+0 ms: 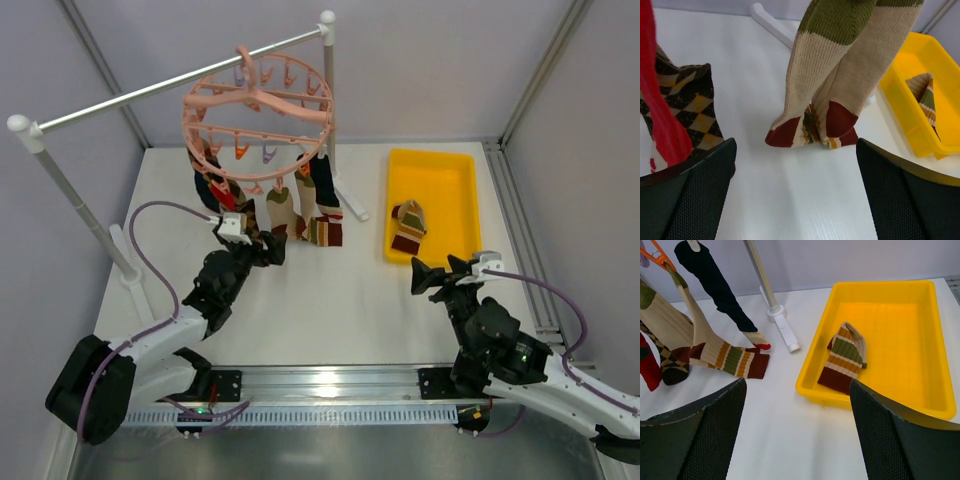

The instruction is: Remove the socks clipped to the hanger

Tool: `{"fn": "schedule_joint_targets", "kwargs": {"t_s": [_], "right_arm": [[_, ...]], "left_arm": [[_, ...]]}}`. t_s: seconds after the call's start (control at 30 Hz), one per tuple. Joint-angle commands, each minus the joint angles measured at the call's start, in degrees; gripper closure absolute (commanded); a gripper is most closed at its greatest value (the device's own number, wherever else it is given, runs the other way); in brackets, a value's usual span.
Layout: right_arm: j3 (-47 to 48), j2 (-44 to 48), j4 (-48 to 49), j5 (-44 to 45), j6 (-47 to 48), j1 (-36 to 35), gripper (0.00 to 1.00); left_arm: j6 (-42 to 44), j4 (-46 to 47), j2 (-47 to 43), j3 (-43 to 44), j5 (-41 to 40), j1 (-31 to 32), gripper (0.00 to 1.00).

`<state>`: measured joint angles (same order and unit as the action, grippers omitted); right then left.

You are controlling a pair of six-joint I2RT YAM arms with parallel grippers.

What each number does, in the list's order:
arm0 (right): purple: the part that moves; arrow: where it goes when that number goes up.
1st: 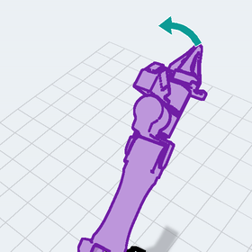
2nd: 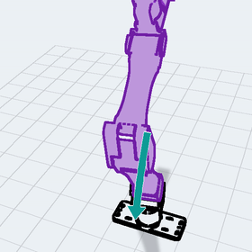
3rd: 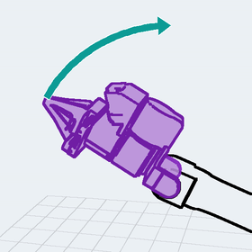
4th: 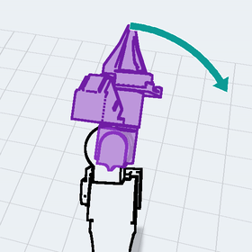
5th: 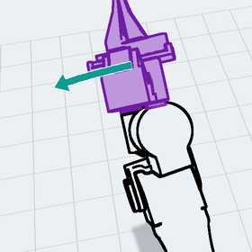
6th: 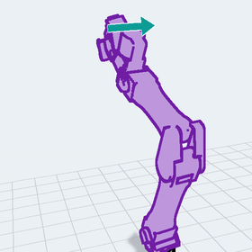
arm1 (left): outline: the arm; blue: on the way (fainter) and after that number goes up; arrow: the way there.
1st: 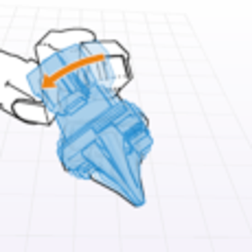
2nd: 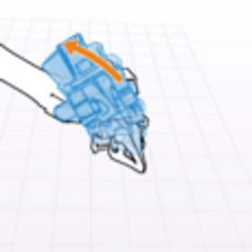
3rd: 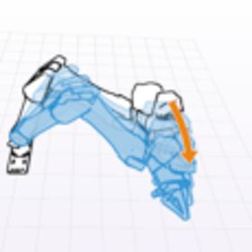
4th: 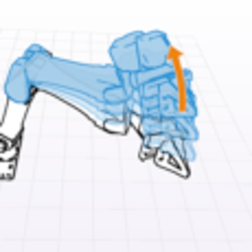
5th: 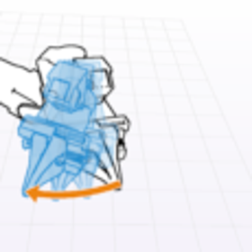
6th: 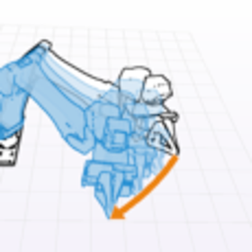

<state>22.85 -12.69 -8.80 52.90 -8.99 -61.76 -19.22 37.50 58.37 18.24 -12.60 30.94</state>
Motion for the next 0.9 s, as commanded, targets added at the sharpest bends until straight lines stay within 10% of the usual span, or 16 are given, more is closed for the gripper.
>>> {"fn": "schedule_joint_targets", "kwargs": {"t_s": [0.0, 0.5, 0.87], "right_arm": [[0.18, 1.08, 1.33, -0.08, 0.12, 0.06, 0.16], [0.26, 1.35, 0.36, -0.52, 0.12, 0.15, 0.16], [0.35, 1.35, -0.08, -0.7, -0.06, 0.15, 0.16]], "left_arm": [[0.42, 10.22, 5.06, 1.45, 4.15, -1.31, 0.01], [-4.95, 30.96, 25.65, 5.49, 11.99, -5.19, 0.07], [-4.68, 32.47, 27.94, 6.63, 10.67, -5.19, 0.92]]}}
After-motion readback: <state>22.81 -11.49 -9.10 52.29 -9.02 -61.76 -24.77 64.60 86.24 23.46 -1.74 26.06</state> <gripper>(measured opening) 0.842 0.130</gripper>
